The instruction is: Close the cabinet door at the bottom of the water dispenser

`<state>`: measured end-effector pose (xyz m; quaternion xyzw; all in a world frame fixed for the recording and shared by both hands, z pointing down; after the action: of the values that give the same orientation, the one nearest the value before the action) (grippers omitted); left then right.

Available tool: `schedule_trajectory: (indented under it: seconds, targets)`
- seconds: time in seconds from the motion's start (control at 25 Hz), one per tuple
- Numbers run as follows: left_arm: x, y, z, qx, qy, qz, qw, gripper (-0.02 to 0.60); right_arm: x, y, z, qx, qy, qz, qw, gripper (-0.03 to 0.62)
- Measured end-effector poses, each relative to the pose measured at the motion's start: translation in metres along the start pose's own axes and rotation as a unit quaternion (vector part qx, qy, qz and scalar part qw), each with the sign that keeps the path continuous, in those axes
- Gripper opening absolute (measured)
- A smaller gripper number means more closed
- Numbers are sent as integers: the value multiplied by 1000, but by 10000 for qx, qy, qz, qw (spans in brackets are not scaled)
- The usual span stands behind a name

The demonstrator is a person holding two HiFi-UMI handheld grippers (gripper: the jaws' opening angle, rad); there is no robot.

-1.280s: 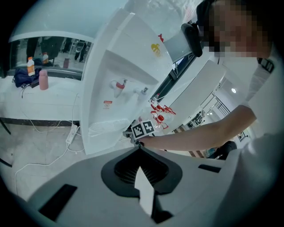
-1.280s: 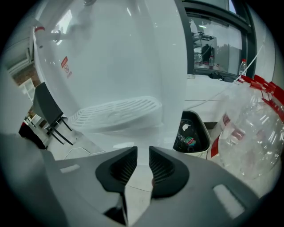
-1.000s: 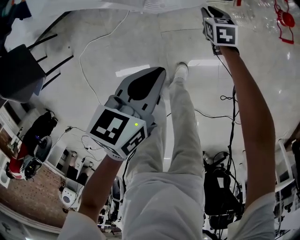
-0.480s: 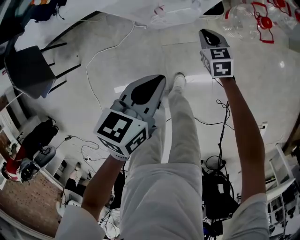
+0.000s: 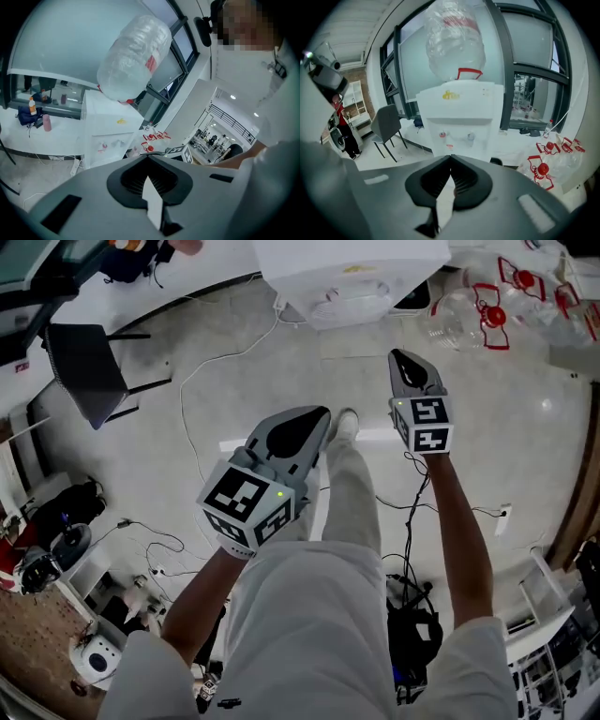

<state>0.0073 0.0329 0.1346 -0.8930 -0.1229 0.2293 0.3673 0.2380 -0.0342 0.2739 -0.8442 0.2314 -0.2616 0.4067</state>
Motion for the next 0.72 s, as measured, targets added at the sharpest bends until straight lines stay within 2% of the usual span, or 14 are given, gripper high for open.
schedule_trajectory:
  seconds: [0.4,0.72]
  targets:
    - [16,21,77,394,80,29,9992,2,-72,59,85,615,-72,-178,9979,5]
    - [16,28,123,754,143,136,9970,2,-116,102,134,1046,-184,-12,9943,5]
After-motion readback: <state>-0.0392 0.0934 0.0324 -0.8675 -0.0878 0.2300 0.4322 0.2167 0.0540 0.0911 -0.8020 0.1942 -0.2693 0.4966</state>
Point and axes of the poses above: the fingertips, and each gripper's own axes: z backward along the fingers, x to its right, y out of its top, the point moved 10 cm from there along z, backward along the fingers, and after that the axes turned 15 degrees about y, right-handed, at the moved point
